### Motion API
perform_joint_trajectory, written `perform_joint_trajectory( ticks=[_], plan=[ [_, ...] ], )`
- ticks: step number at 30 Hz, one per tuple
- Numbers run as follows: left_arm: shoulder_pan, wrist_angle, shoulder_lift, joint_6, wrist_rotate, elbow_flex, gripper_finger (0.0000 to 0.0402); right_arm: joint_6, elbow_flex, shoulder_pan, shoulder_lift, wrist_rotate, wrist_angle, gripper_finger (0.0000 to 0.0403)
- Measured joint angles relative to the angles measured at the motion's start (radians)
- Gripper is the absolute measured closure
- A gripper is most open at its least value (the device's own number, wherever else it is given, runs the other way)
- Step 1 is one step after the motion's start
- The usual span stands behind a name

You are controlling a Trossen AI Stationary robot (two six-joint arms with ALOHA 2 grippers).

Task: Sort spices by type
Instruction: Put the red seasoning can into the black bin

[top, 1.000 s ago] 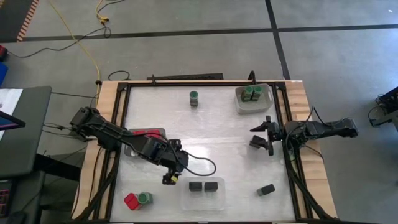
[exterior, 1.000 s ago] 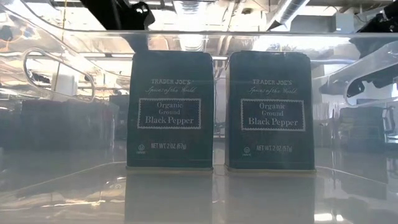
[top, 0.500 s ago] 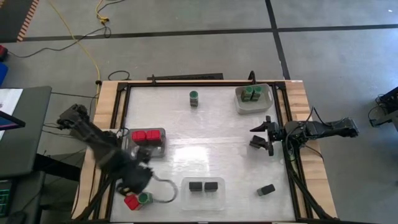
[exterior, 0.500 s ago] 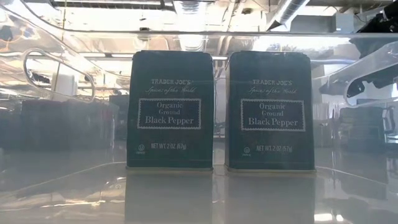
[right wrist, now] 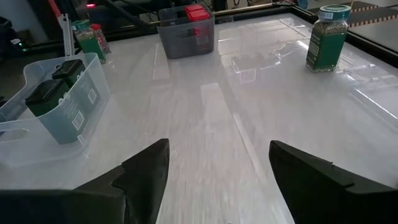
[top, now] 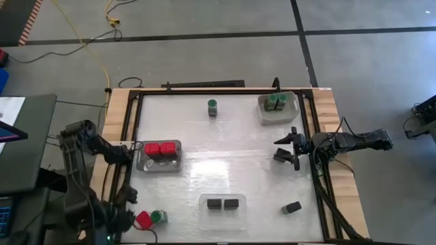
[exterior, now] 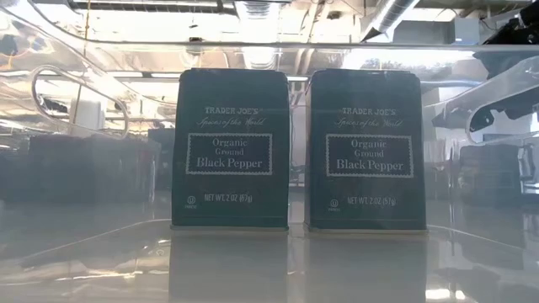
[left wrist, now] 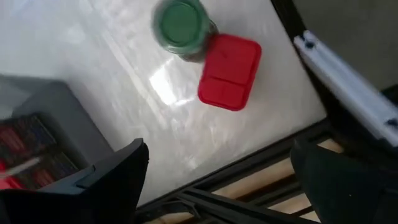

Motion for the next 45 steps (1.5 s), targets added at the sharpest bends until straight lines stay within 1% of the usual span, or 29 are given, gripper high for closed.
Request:
perform_joint_trajectory(
  ticks=[2, 5, 9, 14, 21, 29, 34, 39, 45],
  plan=[
    [-0.007, 0.005, 0.031, 0.037, 0.0, -0.001, 0.0024, 0.0, 0.0, 0.0, 0.0, 0.0, 0.0, 0.0101],
    [-0.007, 0.053, 0.065, 0.041, 0.0, -0.001, 0.0024, 0.0, 0.0, 0.0, 0.0, 0.0, 0.0, 0.0101],
    [-0.007, 0.092, 0.075, 0.041, -0.002, -0.007, 0.0024, 0.0, 0.0, 0.0, 0.0, 0.0, 0.0, 0.0101],
    [-0.007, 0.185, 0.067, 0.028, -0.005, -0.078, 0.0024, 0.0, 0.0, 0.0, 0.0, 0.0, 0.0, 0.0101],
    [0.005, 0.289, 0.068, 0.059, 0.008, -0.195, 0.0024, 0.0, 0.0, 0.0, 0.0, -0.001, 0.0, 0.0101],
    [0.033, 0.375, 0.068, 0.09, 0.029, -0.267, 0.0024, 0.0, 0.0, 0.0, 0.0, -0.001, 0.0, 0.0101],
    [0.052, 0.482, 0.066, 0.127, 0.032, -0.312, 0.0024, 0.0, 0.0, 0.0, 0.0, -0.001, 0.0, 0.0101],
    [0.066, 0.492, 0.066, 0.129, 0.033, -0.356, 0.0025, 0.0, 0.0, 0.0, 0.0, -0.001, 0.0, 0.0101],
    [0.077, 0.532, 0.066, 0.135, 0.031, -0.396, 0.0039, 0.0, 0.0, 0.0, 0.0, -0.001, 0.0, 0.0101]
  ],
)
